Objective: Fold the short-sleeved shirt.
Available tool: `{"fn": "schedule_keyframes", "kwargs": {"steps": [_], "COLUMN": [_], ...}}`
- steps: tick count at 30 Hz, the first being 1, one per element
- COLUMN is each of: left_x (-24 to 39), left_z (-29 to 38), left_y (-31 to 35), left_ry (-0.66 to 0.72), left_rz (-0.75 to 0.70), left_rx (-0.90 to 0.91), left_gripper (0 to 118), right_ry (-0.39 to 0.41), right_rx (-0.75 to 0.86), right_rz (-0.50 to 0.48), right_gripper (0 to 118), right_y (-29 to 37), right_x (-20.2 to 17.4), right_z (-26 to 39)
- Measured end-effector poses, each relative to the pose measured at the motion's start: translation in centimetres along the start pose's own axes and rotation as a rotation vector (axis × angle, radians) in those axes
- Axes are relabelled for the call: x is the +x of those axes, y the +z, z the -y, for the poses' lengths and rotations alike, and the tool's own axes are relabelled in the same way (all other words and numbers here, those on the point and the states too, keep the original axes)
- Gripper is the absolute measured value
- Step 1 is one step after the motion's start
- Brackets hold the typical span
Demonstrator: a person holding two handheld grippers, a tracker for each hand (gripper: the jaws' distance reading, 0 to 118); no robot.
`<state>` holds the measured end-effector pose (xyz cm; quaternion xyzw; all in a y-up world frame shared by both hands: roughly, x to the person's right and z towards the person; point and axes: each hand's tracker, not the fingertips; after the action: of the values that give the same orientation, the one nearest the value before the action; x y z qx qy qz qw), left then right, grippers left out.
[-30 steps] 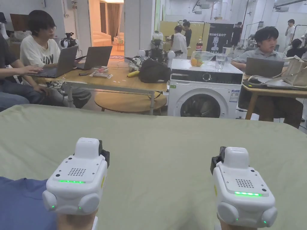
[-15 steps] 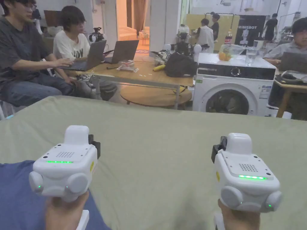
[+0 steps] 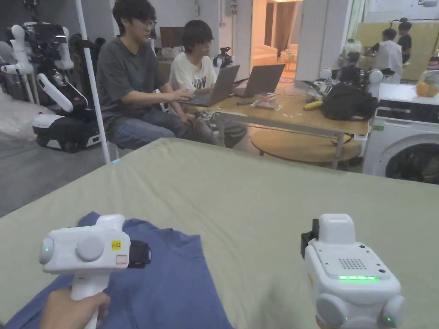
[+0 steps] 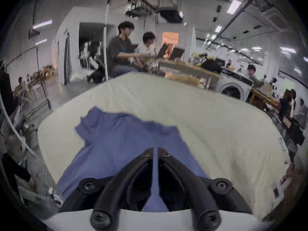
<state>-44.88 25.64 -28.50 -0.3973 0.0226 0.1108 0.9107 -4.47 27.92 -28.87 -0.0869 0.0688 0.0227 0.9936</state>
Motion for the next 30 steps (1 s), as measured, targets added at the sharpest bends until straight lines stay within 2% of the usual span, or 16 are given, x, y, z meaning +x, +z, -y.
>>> {"fn": "schedule_keyframes", "kwargs": {"steps": [1, 2, 4, 5, 9, 10, 11, 13, 14, 15, 17, 18, 19, 24, 28, 30], "left_x": [-0.4, -0.4, -0.4, -0.3, 0.3, 0.7, 1.4, 2.9, 3.4, 3.9, 4.7, 4.4, 4.2, 2.7, 3.3, 4.4], "left_z": [0.1, 0.4, 0.7, 0.9, 3.3, 4.1, 4.1, 4.2, 4.5, 4.6, 4.9, 5.2, 5.3, 4.1, 1.1, -0.5], "left_y": [-0.7, -1.5, -3.0, -4.0, -9.0, -9.6, -8.8, -8.3, -7.9, -7.7, -7.7, -7.7, -7.8, -5.2, -1.1, 0.6], "left_ry": [0.008, 0.001, -0.020, -0.024, 0.003, -0.036, -0.106, -0.157, -0.185, -0.208, -0.286, -0.284, -0.265, -0.122, -0.087, -0.116], "left_rz": [0.011, 0.002, -0.007, -0.019, -0.037, -0.064, -0.082, -0.134, -0.103, -0.088, -0.121, -0.118, -0.109, -0.026, 0.057, 0.071], "left_rx": [-0.034, -0.074, -0.121, -0.151, -0.339, -0.329, -0.246, -0.226, -0.217, -0.216, -0.186, -0.192, -0.197, -0.060, 0.054, 0.114], "left_gripper": [8, 24, 68, 72, 72, 72, 72, 73, 73, 72, 48, 31, 0, 0, 0, 0], "right_ry": [0.002, 0.005, 0.005, 0.005, 0.024, 0.031, 0.035, 0.032, 0.027, 0.023, 0.020, 0.019, 0.018, 0.014, 0.007, -0.001], "right_rx": [-0.005, -0.012, -0.018, -0.022, -0.037, -0.041, -0.046, -0.048, -0.049, -0.050, -0.054, -0.055, -0.056, -0.050, -0.042, -0.041], "right_rz": [-0.005, -0.007, -0.008, -0.009, -0.003, 0.001, 0.004, 0.009, 0.014, 0.015, 0.020, 0.023, 0.025, 0.040, 0.056, 0.064], "right_gripper": [0, 0, 0, 0, 0, 0, 0, 0, 0, 0, 0, 0, 0, 0, 0, 0], "right_y": [-0.1, -0.2, -0.2, -0.3, -0.4, -0.6, -0.6, 0.1, 0.2, 0.2, 0.6, 0.7, 0.8, 1.5, 1.9, 1.9], "right_x": [-0.1, -0.2, -0.1, 0.0, 0.7, 1.0, 1.3, 1.5, 1.7, 1.9, 2.2, 2.3, 2.5, 3.7, 4.8, 5.4], "right_z": [0.2, 0.3, 0.6, 0.7, 1.5, 1.7, 1.8, 1.8, 1.9, 1.9, 1.8, 1.8, 1.9, 1.8, 1.2, 0.9]}}
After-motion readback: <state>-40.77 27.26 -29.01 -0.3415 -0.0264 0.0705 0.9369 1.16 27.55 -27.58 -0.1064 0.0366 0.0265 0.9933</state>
